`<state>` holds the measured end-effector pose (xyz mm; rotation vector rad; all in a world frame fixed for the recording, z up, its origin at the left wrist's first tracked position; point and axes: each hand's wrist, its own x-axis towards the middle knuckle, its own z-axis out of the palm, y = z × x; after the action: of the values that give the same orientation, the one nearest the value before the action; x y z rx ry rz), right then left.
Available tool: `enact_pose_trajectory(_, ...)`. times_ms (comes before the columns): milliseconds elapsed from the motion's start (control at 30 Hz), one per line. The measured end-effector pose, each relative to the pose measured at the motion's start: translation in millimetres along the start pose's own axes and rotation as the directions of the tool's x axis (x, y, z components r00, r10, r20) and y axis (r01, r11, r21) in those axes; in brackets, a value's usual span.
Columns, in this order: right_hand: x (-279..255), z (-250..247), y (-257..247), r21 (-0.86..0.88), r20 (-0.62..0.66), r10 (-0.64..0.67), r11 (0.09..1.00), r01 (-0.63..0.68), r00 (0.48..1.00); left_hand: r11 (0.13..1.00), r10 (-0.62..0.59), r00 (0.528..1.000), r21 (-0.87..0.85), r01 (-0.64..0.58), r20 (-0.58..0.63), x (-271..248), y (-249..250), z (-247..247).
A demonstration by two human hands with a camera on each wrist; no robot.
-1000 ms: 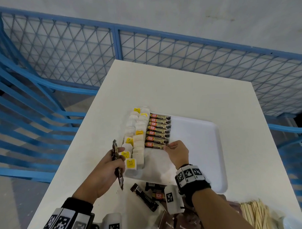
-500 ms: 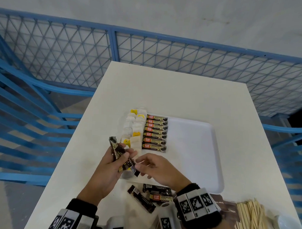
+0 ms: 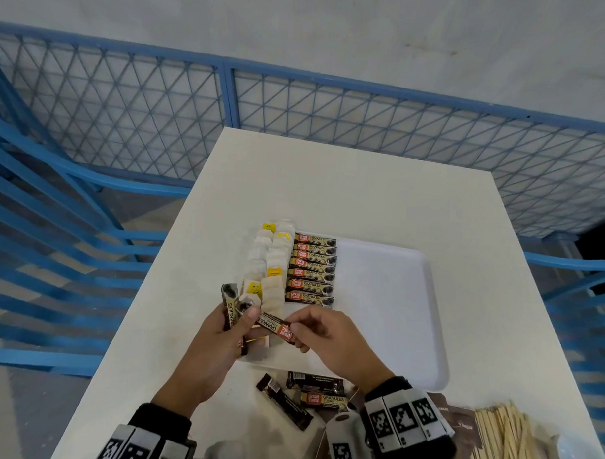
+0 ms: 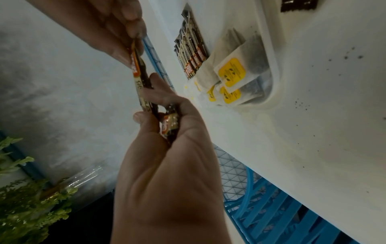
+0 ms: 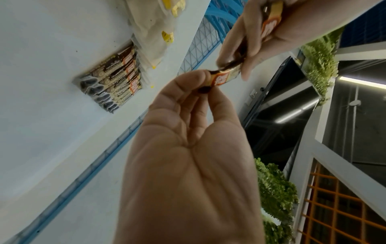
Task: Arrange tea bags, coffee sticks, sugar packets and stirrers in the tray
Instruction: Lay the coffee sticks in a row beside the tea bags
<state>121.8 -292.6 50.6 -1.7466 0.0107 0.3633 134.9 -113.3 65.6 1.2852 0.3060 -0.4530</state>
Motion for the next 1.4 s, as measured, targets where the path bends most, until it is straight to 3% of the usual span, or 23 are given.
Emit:
enact_pose_trajectory(200,0,-7,-3,0.033,-0.067,0.012,0.999,-0.01,0.998,0.994,0.011,0.999,0.106,-0.007,-0.043,2,-4,-6)
enact_pose_trajectory(333,-1,-5,-3,0.1,-0.002,0.113,0.989,-0.112,0.994,0.996,0.029,0.997,0.086,-0.023,-0.067,3,-8,-3)
enact_pose_trajectory(433,0,1,0,0.25,0.023,0.158,0.955,-0.158,0.987,0.997,0.015,1.0,0.08,-0.013,-0.017,1,-13,4)
enact_pose_trajectory(500,0,3,-1,0.417,-0.003,0.15,0.899,-0.135,0.989,0.989,-0.023,0.999,0.146,0.016,0.043,-1,-17,9)
enact_pose_trajectory(633,2,0,-3,0.718,-0.11,0.148,0.695,-0.025,0.983,0.935,-0.106,0.989,0.348,0.065,0.101,-2,-27,10)
enact_pose_trajectory(767,3,1,2,0.785,-0.114,0.181,0.619,-0.023,0.977,0.964,-0.076,0.997,0.256,0.071,0.007,-3,-28,12)
enact_pose_trajectory(833,1,1,8,0.728,-0.07,0.203,0.68,-0.089,0.977,0.982,-0.05,0.999,0.184,0.052,-0.014,-3,-25,14)
enact_pose_trajectory(933,-2,4,14,0.491,-0.002,0.164,0.859,-0.142,0.986,0.979,-0.023,1.0,0.205,0.019,0.014,-3,-21,17)
enact_pose_trajectory(1100,-1,5,10,0.504,-0.015,0.142,0.856,-0.115,0.99,0.934,-0.018,0.998,0.356,-0.005,0.061,-2,-24,15)
enact_pose_trajectory(1233,-3,-1,8,0.156,0.127,0.149,0.973,-0.168,0.981,0.93,0.06,0.997,0.365,-0.042,-0.038,6,-14,9)
enact_pose_trajectory(1300,-4,-3,9,-0.016,0.177,0.142,0.99,-0.141,0.974,0.929,0.095,0.993,0.364,-0.066,-0.063,9,-7,9)
enact_pose_trajectory(1400,-3,-8,13,-0.025,0.159,0.138,0.99,-0.136,0.978,0.928,0.08,0.994,0.369,-0.048,-0.071,12,-5,8)
